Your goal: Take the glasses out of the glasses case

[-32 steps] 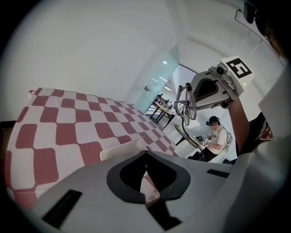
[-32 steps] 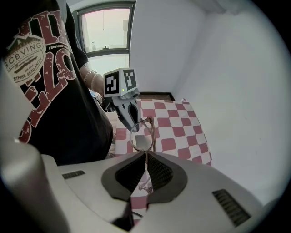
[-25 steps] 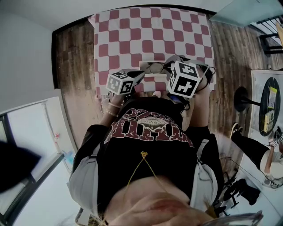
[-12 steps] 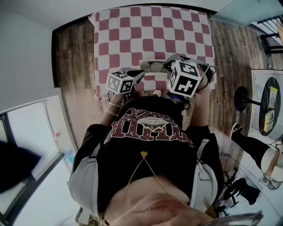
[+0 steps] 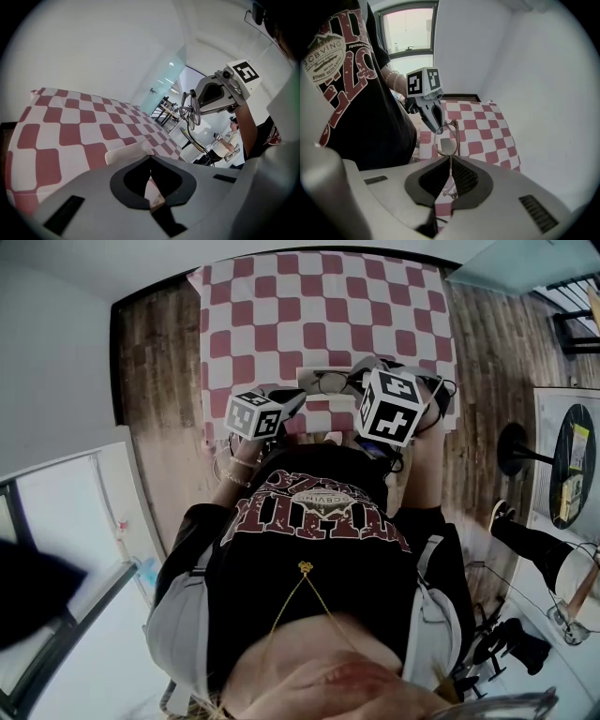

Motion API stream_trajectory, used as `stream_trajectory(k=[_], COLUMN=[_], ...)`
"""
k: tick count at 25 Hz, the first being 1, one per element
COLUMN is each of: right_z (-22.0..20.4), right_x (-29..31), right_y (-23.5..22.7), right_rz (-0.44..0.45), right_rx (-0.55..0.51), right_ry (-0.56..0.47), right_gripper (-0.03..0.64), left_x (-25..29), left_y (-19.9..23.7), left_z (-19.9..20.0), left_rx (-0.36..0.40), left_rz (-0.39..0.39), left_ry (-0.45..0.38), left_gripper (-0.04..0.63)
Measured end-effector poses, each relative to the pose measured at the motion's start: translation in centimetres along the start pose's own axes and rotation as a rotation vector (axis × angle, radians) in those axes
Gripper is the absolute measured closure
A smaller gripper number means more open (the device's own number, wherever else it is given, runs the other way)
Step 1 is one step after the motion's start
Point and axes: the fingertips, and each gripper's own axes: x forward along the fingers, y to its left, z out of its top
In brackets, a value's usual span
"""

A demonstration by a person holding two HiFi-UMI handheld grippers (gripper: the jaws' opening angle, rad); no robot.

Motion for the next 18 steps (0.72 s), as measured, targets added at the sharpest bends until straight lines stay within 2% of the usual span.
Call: stream_trajectory(k=[18], right_z=[0.17], right_x=[0.6], right_y=[0.05], right_rz=[0.013], right_rx=[0.006], right_ry=[0.014], right_gripper=[0.586], left_x=[-0.52], left_y=[0.51], left_z=[-0.39], left_rx=[-0.014], left_rz=[0.003], left_ry=[0.004], left_gripper=[0.588])
